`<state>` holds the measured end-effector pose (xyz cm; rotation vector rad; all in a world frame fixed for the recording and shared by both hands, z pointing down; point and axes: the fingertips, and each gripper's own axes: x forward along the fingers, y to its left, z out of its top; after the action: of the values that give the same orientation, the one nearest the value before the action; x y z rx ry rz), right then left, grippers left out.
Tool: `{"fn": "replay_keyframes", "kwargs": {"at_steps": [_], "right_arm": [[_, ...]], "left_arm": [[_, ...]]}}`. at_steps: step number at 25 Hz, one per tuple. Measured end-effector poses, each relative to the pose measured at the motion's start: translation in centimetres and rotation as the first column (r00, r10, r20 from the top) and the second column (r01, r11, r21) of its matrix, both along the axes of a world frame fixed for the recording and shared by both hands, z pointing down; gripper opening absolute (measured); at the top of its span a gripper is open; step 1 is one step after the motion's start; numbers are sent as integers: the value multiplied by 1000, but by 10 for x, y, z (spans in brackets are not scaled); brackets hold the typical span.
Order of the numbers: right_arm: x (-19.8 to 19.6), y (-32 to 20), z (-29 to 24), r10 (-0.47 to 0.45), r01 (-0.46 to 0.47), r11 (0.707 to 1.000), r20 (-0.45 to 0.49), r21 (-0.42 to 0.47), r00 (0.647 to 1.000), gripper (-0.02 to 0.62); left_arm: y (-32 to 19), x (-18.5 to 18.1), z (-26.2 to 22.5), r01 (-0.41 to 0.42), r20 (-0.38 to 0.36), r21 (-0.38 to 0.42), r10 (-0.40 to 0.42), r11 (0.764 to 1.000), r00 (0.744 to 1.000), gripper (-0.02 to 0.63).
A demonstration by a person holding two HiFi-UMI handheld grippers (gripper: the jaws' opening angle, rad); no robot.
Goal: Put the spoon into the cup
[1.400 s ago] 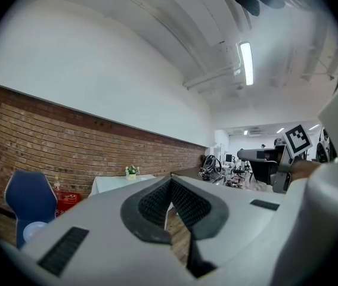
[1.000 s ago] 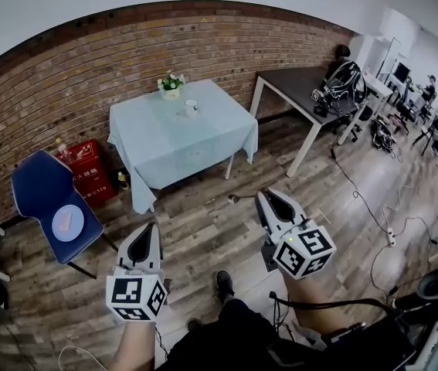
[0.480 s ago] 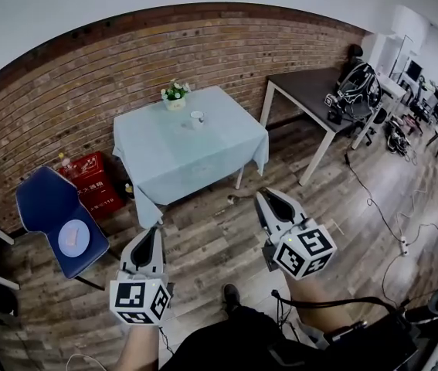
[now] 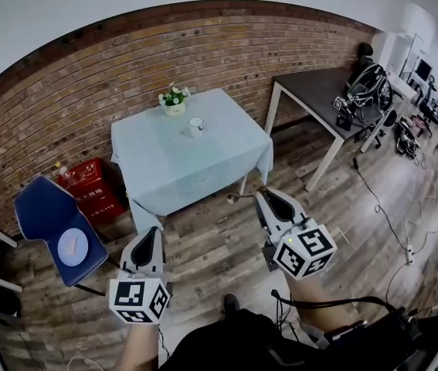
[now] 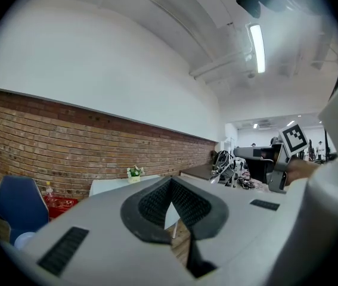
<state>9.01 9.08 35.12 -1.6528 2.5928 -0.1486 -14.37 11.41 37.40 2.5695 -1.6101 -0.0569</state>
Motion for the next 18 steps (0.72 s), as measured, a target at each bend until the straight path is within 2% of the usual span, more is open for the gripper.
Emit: {"fn": "replay_keyframes", "kwargs": {"at_steps": [9, 18], "right_arm": [[42, -43, 0, -30, 30, 1000, -2, -1, 1000, 51], [71, -78, 6, -44, 44, 999, 14, 4, 999, 51]], "left_arm": [[-52, 53, -9, -16, 33, 12, 16, 1000, 999, 6], [-83, 78, -3, -4, 42, -4, 4, 1000, 999, 6]]}}
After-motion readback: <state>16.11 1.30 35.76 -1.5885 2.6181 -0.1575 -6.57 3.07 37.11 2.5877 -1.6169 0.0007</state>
